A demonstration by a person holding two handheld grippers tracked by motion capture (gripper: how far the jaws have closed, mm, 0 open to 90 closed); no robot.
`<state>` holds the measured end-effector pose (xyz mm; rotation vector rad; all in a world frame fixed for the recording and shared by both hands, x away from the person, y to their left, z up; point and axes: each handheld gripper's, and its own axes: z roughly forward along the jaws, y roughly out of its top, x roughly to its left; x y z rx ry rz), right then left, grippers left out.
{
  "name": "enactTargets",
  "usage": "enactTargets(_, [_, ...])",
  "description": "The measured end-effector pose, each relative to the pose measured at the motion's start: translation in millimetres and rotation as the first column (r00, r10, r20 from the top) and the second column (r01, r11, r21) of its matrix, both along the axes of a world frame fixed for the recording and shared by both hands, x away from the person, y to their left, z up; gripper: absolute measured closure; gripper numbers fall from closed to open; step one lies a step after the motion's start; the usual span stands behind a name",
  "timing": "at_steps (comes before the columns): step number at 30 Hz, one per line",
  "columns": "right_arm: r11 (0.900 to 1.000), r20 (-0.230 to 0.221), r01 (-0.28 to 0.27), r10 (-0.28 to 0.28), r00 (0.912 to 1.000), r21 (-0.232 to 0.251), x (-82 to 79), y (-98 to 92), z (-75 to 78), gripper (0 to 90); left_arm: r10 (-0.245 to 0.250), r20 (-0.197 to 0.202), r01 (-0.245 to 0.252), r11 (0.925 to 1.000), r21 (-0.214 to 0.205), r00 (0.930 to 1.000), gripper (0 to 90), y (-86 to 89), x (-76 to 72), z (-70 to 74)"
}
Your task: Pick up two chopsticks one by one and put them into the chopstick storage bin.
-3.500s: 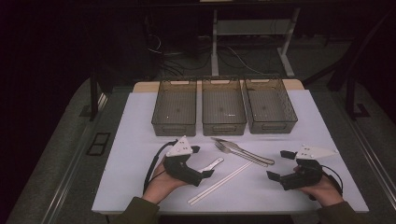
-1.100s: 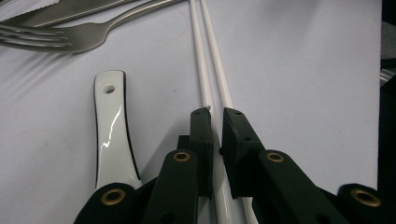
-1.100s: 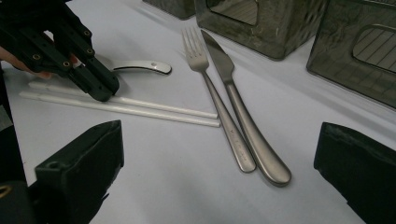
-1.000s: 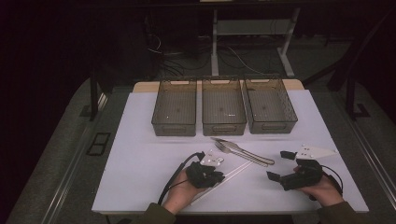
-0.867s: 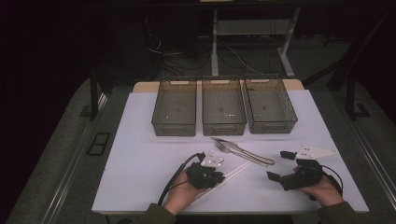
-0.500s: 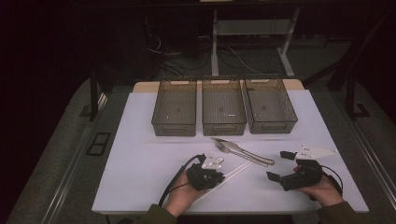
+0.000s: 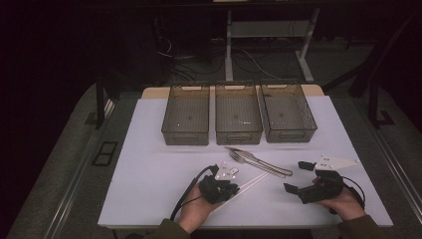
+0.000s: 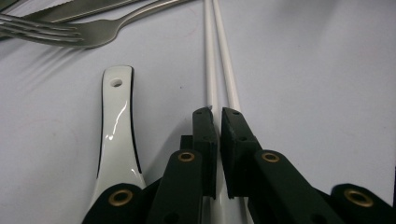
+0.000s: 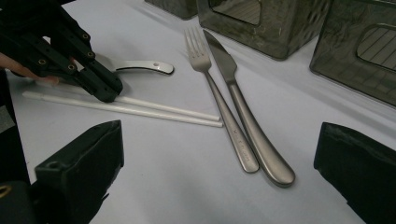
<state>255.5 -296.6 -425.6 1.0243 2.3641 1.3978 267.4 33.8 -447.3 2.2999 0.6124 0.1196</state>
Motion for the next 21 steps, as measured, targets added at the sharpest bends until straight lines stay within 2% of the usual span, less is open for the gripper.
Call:
enactTargets(3, [1.0000, 0.000, 0.002, -0.002, 1.0000, 0.002, 0.6, -0.6, 0.1, 1.6, 0.001, -0.005, -0.001, 1.0000, 0.004, 1.0000, 84.6, 0.6, 0.8, 1.0])
enactTargets(8, [1.0000, -0.003, 0.004, -0.004, 1.0000, 0.001, -0.3, -0.5, 0.4, 1.6, 0.020, -0.008, -0.021, 0.9993, -0.033, 0.9998, 84.6, 2.3, 0.1, 5.1])
enactTargets(11, [1.0000, -0.002, 0.004, -0.004, 1.0000, 0.001, -0.5, -0.4, 0.5, 1.6, 0.006, -0.009, -0.006, 0.9990, -0.044, 0.9999, 84.6, 4.1, 0.2, 8.7])
enactTargets(13, [1.0000, -0.001, 0.002, -0.002, 1.0000, 0.000, 0.0, -0.7, 0.2, 1.6, 0.016, -0.016, -0.017, 0.9976, -0.067, 0.9998, 84.6, 3.9, -0.9, 10.8])
enactTargets(21, [1.0000, 0.002, 0.002, -0.002, 1.0000, -0.006, 0.4, -0.5, -0.6, 1.6, 0.008, -0.005, -0.008, 0.9900, -0.141, 1.0000, 84.6, 10.0, -0.7, 23.4])
